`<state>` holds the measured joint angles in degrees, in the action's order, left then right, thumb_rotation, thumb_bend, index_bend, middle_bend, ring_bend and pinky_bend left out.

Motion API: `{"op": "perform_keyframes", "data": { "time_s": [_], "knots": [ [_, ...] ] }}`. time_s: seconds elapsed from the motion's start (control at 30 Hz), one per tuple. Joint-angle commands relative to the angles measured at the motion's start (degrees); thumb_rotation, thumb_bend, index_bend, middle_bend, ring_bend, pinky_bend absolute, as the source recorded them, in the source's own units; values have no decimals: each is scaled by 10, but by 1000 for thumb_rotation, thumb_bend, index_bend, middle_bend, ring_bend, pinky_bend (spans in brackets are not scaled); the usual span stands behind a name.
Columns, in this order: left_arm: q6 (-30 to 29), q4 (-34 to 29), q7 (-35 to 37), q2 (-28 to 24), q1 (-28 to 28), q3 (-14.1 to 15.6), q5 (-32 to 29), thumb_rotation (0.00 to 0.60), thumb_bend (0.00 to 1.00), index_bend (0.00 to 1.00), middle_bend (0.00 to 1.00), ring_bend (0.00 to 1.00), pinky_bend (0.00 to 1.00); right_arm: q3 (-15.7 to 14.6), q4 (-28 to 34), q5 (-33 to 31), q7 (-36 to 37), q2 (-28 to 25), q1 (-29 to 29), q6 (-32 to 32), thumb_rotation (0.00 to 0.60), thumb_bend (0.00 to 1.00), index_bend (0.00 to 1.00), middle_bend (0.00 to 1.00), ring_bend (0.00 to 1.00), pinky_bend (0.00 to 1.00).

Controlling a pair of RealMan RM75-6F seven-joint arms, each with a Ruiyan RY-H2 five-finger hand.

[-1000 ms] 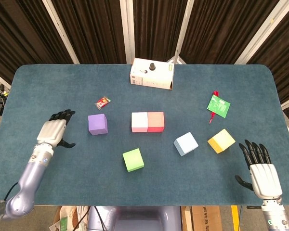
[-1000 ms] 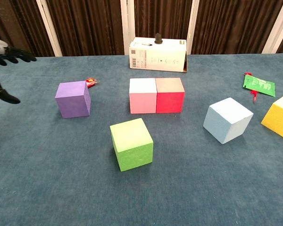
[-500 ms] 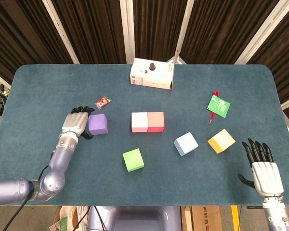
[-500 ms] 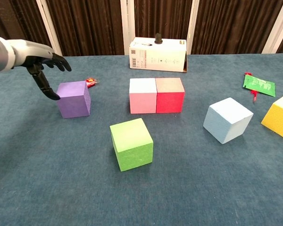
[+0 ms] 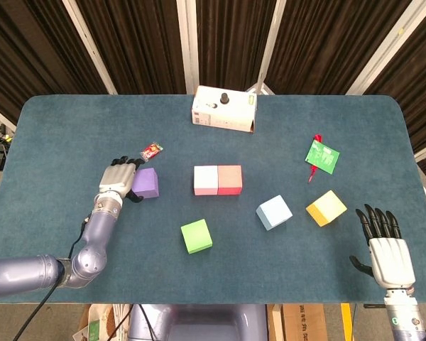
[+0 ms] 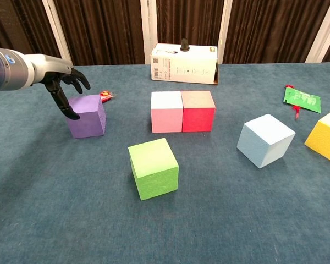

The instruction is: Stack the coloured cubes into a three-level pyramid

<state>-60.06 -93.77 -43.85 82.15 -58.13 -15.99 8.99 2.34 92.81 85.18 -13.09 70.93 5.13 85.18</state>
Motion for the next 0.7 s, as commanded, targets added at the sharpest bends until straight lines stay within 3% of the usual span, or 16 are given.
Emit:
{"op": "perform_keyframes", "data": {
  "time_s": [0.03, 0.7],
  "knots": [
    [3, 8, -4, 6, -6, 4, -6, 600, 285, 165, 154, 0, 0, 1, -1, -1, -1, 1, 0, -1, 600, 183, 74, 43, 0, 0],
    [7, 42, 3, 25, -16, 11, -10, 600, 296, 218, 238, 0, 0, 8, -3, -12, -7, 8, 0, -6, 600, 183, 74, 43, 0, 0]
  ]
}}
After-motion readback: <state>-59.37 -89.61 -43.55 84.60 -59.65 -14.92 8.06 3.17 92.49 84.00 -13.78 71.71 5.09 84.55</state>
